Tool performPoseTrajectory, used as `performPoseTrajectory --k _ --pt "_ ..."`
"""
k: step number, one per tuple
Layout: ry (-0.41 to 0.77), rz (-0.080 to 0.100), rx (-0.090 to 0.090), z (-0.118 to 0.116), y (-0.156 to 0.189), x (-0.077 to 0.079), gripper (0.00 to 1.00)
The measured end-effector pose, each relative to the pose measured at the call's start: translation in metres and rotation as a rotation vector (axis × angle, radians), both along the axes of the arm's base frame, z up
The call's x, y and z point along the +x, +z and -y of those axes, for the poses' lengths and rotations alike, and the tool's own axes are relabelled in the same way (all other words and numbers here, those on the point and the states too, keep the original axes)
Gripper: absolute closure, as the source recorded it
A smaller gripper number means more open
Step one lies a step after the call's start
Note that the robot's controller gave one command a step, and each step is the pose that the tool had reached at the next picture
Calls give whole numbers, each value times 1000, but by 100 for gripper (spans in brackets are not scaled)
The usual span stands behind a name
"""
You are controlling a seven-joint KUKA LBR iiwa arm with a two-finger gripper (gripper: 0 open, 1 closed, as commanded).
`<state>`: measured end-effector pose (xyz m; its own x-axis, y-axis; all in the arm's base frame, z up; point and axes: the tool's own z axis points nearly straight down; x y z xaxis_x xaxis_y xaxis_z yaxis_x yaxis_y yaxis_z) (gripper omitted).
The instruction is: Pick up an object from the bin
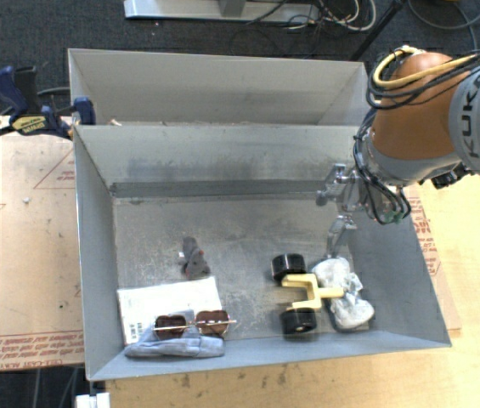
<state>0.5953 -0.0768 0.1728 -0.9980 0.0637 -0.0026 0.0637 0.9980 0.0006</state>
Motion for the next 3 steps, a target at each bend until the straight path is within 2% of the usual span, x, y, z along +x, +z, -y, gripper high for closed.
performPoseTrajectory --k 1,2,3 --pt "-98 7 1 20 -46 -1 0" --pt "-139 5 1 24 -82 -45 0" --pt "-95 2 0 -4 -99 -64 100"
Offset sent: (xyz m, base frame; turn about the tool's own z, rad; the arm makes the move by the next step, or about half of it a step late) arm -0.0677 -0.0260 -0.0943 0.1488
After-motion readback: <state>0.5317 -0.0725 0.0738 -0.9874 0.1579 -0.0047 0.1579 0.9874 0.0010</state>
